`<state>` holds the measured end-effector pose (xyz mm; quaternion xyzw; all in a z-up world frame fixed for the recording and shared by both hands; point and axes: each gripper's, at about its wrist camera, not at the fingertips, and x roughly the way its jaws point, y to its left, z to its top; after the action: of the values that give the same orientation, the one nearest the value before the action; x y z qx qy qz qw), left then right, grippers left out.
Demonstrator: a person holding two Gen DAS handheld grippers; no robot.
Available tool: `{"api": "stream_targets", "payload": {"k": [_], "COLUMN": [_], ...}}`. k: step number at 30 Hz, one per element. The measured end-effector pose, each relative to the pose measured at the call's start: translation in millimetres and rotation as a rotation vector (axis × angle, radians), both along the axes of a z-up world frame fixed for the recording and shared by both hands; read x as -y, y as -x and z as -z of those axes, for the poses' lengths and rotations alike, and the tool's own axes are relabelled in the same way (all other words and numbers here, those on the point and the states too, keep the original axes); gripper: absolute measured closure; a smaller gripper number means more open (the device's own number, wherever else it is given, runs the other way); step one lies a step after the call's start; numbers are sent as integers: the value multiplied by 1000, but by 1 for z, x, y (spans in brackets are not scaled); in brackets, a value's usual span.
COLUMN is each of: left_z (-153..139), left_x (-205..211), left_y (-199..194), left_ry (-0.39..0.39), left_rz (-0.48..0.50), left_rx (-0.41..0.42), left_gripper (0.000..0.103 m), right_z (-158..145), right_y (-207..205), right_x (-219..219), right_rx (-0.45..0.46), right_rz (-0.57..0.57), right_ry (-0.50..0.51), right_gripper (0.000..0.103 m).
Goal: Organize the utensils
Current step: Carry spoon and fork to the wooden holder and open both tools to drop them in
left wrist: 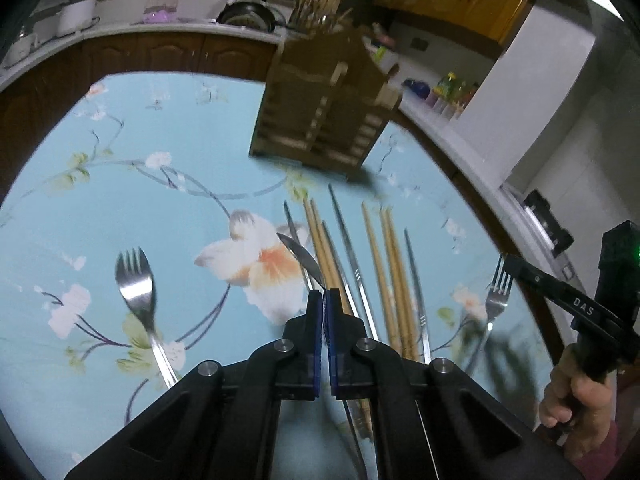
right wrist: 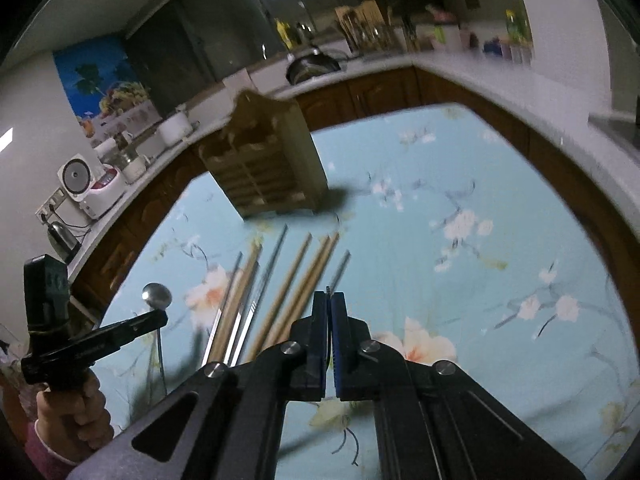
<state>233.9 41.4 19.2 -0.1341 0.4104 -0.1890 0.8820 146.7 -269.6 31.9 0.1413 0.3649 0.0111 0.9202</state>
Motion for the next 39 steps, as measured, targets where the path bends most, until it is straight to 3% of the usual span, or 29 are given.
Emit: {"api": "stream_targets", "payload": {"k": [10, 18, 31, 35, 39], "left_z": [-45, -63, -126, -130, -115], "left_x": [-23, -28, -22, -13, 2], "left_y": [16, 6, -69, -102, -135], "left_ry": [19, 3, -76, -107, -129], "left_rz": [-28, -43, -81, -102, -115], "left_rx": [131, 198, 389, 433, 437], "left_gripper": [103, 103, 103, 103, 103], "right_z": [-41, -67, -120, -129, -123], "right_y": [-14, -40, -115, -142, -173], "right_x": [-4, -10, -10, -17, -26], "right_rx": [121, 218, 417, 475, 482], "right_rz": [12, 18, 63, 80, 74], "right_ry": [53, 120, 178, 248, 325], "right_gripper": [101, 101, 101, 101, 101]}}
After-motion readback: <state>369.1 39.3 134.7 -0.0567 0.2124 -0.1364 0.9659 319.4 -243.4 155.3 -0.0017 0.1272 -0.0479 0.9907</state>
